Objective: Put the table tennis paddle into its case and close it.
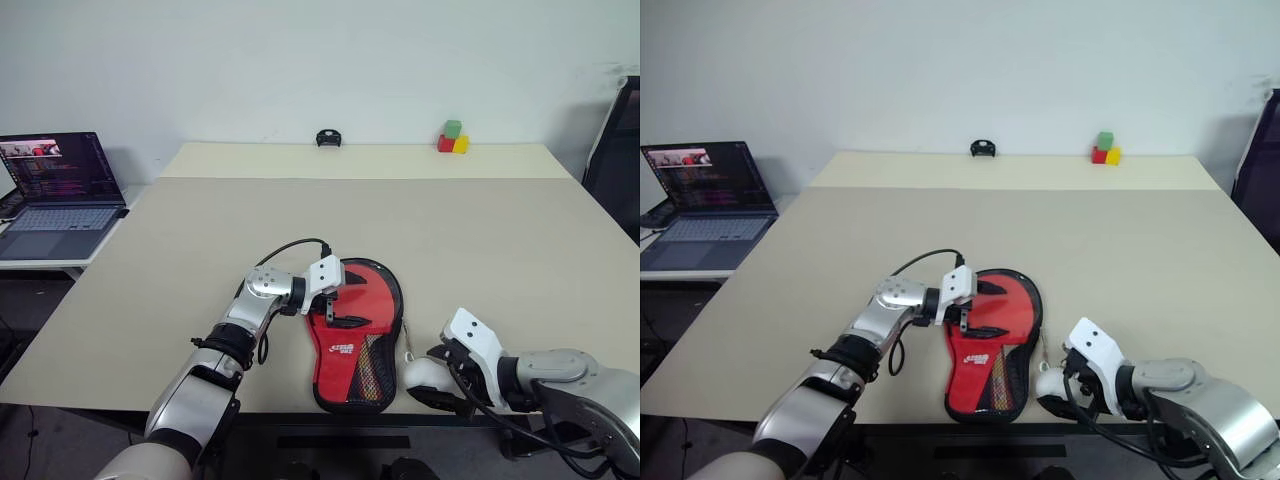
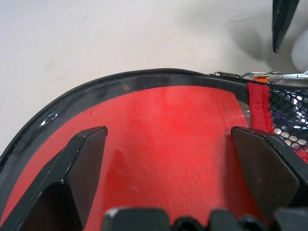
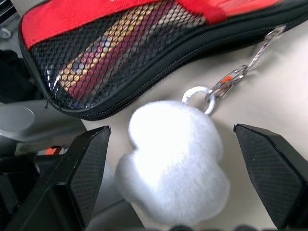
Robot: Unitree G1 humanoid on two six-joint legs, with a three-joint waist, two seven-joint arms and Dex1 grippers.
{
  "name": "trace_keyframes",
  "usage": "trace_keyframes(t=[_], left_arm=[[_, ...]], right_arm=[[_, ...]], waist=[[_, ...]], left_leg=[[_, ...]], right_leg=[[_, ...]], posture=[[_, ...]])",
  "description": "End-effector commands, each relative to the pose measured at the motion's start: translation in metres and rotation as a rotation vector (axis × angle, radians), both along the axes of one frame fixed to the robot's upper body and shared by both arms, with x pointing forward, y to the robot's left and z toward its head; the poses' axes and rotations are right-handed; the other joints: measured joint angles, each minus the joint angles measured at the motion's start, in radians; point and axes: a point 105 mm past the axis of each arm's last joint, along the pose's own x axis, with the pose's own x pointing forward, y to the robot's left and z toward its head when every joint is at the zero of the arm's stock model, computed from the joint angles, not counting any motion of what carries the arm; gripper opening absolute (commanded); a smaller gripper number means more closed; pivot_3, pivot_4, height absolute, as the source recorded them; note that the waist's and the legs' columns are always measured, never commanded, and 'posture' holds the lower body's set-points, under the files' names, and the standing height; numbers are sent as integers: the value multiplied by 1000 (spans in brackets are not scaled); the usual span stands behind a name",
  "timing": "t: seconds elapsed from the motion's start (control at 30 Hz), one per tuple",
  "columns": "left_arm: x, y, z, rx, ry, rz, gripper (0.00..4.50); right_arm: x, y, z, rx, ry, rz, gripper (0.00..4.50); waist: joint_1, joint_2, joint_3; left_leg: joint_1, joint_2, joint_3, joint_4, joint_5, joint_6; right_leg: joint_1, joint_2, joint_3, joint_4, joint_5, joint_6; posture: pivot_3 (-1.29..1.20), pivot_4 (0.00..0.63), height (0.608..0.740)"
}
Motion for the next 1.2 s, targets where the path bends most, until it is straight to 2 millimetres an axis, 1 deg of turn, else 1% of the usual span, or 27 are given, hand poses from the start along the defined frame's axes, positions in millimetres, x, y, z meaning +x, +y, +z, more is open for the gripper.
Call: trace_keyframes(t=[0.03, 0.13, 0.23, 0.33, 0.37, 0.43, 0.5, 0.6, 0.67, 0.73, 0.8, 0.97, 1.07, 1.17, 1.2], left_arm=[[1, 9, -4, 23, 0, 25, 4500], [1, 9, -4, 21, 0, 29, 4500], [0, 10, -6, 27, 2, 28, 4500], [1, 11, -7, 36, 4, 30, 4500], [1, 11, -8, 45, 3, 29, 4500], [0, 13, -14, 74, 7, 24, 4500], [-2, 15, -19, 94, 20, 18, 4500], [-4, 16, -26, 119, 50, 4, 4500], [-6, 17, -30, 128, 84, -4, 4500], [-6, 17, -32, 140, 112, -10, 4500], [-6, 18, -36, 154, 144, -8, 4500], [-9, 17, -44, 182, 206, -21, 4500], [-10, 15, -49, 192, 214, -24, 4500], [-13, 13, -53, 196, 222, -35, 4500], [-14, 11, -54, 196, 227, -40, 4500]], right_arm=[[2, 2, 0, -1, -27, 0, 4486], [3, 1, -1, -6, -29, -3, 4486], [5, 3, 0, -6, -40, -7, 3887], [5, 3, 0, -8, -44, -7, 2901], [5, 2, 1, -12, -46, -5, 2493], [6, -1, 2, -23, -49, -2, 1749], [8, -5, 6, -33, -58, -1, 1135], [19, -14, 17, -54, -93, -3, 546], [25, -19, 24, -65, -111, -1, 392], [31, -22, 30, -67, -123, 2, 363], [36, -24, 38, -59, -134, 8, 357], [46, -26, 51, -48, -151, 23, 357], [44, -29, 53, -61, -143, 45, 357], [34, -31, 55, -65, -113, 90, 357], [27, -31, 56, -64, -96, 118, 357]], waist=[[0, 0, 0], [0, 0, 0], [-1, 0, 0], [-1, 0, 0], [-1, 0, 0], [-1, 0, 0], [-1, -1, -1], [-4, -1, -1], [-7, -2, -1], [-9, -2, -1], [-11, -2, -1], [-12, -3, -2], [-9, -4, -2], [-8, -4, -3], [-8, -5, -3]], left_leg=[[0, 0, 0, 0, 0, 0], [0, 0, 0, 0, 0, 0], [0, 0, 0, 0, 0, 0], [0, 0, 0, 0, 0, 0], [0, 0, 0, 0, 0, 0], [0, 0, 0, 0, 0, 0], [0, 0, 0, 0, 0, 0], [2, 0, 0, 0, 0, 0], [7, 0, 0, 0, 0, 0], [16, 0, 0, -2, 0, 0], [17, 1, 0, -2, 0, 0], [17, 1, 0, -2, 0, 0], [16, 1, -1, -2, 0, 0], [16, 0, 0, -2, 0, 0], [16, 0, -1, -2, 0, 0]], right_leg=[[0, 0, 0, 0, 0, 0], [0, 0, 0, 0, 0, 0], [0, 0, 0, 0, 0, 0], [0, 0, 0, 0, 0, 0], [0, 0, 0, 0, 0, 0], [0, 0, 0, 0, 0, 0], [0, 0, 0, 0, 0, 0], [2, 0, 0, 0, 0, 0], [7, 0, 0, -1, 0, 0], [15, 0, -1, -3, -2, 2], [17, 1, -1, -3, -3, 4], [16, 1, -1, -2, -2, 3], [16, 1, -1, -3, -1, 1], [17, 0, -1, -3, -1, 1], [17, 0, -1, -3, -1, 2]], posture=[[0, 150, 740], [0, 150, 740], [0, 150, 740], [0, 150, 740], [0, 150, 740], [0, 150, 740], [0, 150, 740], [0, 150, 740], [0, 150, 740], [0, 150, 740], [0, 150, 740], [0, 150, 740], [0, 150, 740], [0, 150, 740], [0, 150, 740]])
